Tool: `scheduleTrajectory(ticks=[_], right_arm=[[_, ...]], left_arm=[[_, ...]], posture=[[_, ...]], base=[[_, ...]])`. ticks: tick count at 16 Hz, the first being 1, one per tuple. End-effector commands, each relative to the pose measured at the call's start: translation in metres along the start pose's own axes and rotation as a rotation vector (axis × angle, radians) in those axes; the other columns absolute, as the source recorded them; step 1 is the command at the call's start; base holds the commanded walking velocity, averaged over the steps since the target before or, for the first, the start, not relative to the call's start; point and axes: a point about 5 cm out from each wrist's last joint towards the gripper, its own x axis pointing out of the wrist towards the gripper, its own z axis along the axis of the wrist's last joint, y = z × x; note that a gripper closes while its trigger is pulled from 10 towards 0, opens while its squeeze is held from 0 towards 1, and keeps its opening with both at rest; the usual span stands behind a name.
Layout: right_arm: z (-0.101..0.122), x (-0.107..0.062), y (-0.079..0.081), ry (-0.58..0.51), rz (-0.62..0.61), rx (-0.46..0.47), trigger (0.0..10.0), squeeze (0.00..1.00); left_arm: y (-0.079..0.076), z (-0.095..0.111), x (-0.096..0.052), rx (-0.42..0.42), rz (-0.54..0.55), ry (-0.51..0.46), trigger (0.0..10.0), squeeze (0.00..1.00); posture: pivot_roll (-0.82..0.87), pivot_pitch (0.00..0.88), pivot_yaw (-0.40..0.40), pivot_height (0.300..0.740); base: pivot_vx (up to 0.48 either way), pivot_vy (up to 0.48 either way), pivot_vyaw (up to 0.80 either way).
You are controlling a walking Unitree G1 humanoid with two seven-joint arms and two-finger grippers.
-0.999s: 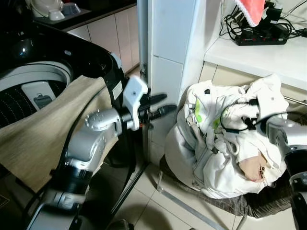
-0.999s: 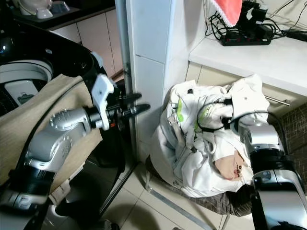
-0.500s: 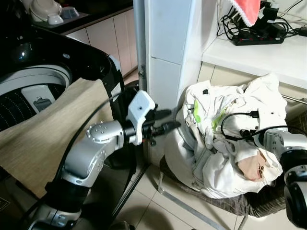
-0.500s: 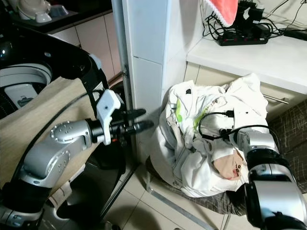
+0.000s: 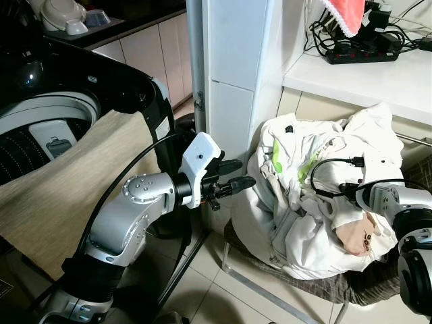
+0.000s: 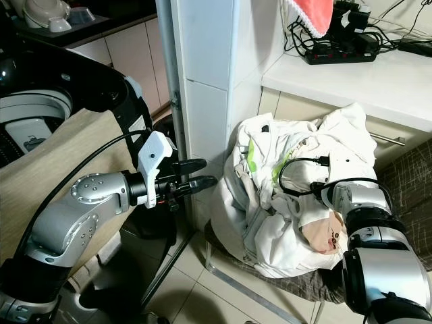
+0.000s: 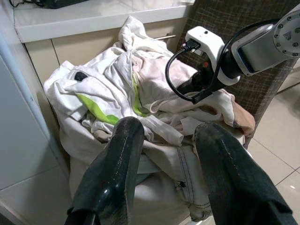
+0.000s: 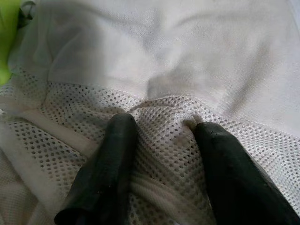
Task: Clothes washing
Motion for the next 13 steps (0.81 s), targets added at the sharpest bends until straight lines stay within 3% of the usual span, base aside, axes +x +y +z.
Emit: scheduleTrajectory(ticks=[1, 9, 13], right_arm=[[0.004, -0.001, 0.001, 0.000, 0.002, 0.009, 0.0, 0.00], [0.017, -0.004, -0.002, -0.051, -0.006, -0.024, 0.0, 0.00], [0.042, -0.014, -0.007, -0.146, -0.039, -0.073, 0.0, 0.00]], left_arm=[[-0.004, 0.003, -0.001, 0.018, -0.018, 0.001, 10.0, 0.00], [0.001, 0.005, 0.000, 0.019, 0.011, -0.007, 10.0, 0.00], [0.004, 0.006, 0.001, 0.027, 0.042, -0.017, 10.0, 0.00]], posture=[[-0.10, 0.000, 0.046, 0.740], [-0.10, 0.000, 0.045, 0.740], [-0.11, 0.000, 0.044, 0.740]], base=[[0.000, 0.000, 0.00], [0.000, 0.000, 0.00], [0.000, 0.000, 0.00]])
